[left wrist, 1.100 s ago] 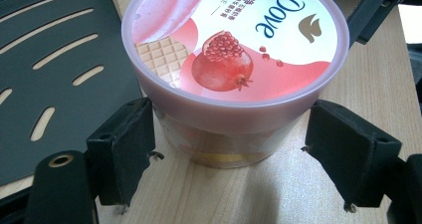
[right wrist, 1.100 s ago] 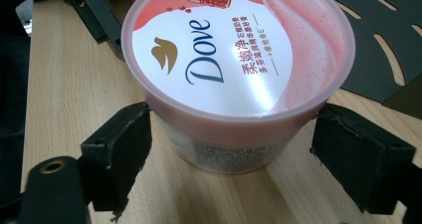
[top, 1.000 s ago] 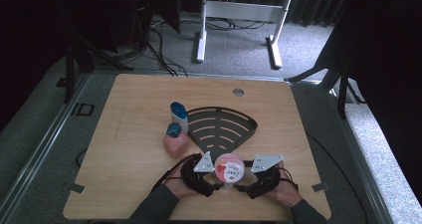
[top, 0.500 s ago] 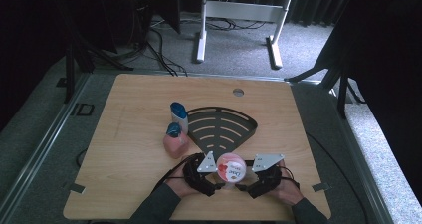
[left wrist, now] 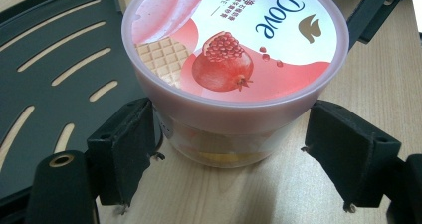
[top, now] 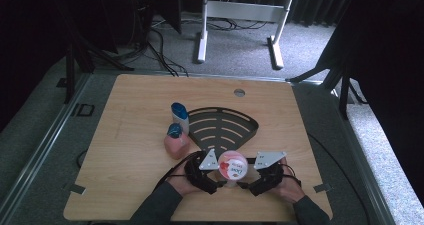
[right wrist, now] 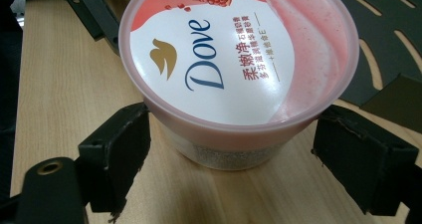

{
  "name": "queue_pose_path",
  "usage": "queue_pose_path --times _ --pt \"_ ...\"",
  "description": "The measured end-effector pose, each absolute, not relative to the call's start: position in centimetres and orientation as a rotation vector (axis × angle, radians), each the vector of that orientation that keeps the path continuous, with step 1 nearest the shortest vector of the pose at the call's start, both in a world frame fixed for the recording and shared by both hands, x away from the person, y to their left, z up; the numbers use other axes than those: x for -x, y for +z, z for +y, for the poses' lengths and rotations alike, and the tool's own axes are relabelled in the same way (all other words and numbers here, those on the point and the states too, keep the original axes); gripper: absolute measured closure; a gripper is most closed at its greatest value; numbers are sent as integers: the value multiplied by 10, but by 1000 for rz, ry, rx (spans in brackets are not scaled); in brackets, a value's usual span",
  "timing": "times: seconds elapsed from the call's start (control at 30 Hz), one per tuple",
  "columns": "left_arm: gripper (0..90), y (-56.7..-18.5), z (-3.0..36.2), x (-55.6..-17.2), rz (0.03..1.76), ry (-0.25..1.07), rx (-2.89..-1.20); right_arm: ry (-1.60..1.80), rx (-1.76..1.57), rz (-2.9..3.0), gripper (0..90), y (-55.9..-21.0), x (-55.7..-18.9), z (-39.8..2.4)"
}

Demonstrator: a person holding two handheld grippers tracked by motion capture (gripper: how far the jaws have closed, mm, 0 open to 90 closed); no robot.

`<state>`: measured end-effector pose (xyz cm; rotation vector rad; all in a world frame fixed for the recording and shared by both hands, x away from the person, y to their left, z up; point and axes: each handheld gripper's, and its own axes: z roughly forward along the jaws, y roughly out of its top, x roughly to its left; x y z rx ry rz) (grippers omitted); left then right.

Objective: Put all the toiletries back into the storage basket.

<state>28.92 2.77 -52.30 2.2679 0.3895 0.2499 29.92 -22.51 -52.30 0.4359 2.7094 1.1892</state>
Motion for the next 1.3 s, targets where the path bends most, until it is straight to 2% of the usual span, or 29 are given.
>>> queue_pose_path --times 1.3 --pt "204 -501 13 -319 411 261 -2266 1175 -445 2710 143 -501 -331 -236"
